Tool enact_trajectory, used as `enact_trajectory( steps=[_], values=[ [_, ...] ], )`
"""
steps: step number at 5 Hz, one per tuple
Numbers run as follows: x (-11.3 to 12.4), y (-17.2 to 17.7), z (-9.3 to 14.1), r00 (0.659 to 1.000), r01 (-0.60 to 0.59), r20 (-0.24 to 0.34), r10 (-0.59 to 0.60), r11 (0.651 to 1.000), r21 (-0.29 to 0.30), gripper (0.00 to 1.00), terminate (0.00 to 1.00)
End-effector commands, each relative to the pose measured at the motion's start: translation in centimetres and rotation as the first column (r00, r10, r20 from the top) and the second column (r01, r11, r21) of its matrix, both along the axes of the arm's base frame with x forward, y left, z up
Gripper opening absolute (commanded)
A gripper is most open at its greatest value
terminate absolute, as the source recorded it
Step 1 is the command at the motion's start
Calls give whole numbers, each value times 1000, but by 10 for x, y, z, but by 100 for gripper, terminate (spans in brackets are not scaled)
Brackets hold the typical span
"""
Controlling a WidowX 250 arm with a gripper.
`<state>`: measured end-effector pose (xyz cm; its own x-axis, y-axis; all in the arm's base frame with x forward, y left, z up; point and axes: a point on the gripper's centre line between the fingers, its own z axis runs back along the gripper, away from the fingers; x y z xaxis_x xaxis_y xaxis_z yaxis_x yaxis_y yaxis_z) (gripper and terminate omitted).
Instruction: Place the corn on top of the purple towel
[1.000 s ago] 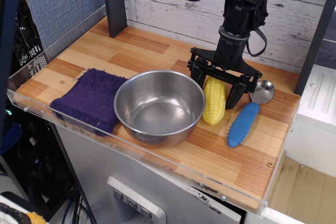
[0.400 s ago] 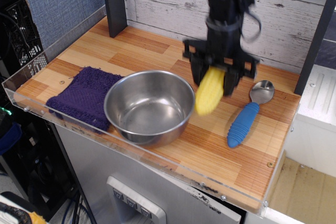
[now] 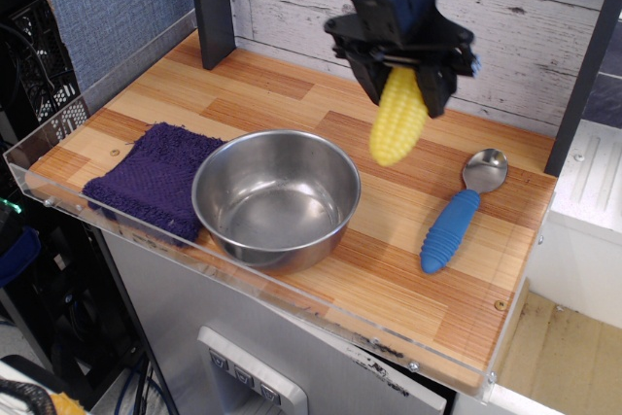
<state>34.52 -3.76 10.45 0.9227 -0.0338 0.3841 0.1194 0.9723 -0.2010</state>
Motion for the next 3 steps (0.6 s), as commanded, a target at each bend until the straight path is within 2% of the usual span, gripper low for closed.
enact_trajectory(
  steps=[1,2,3],
  values=[
    [-45,81,31,996,59,-70,-56,997,42,0,0],
    [-63,114,31,990,92,-119,-76,987,131,0,0],
    [-72,131,29,987,110,-136,-85,975,191,0,0]
  ],
)
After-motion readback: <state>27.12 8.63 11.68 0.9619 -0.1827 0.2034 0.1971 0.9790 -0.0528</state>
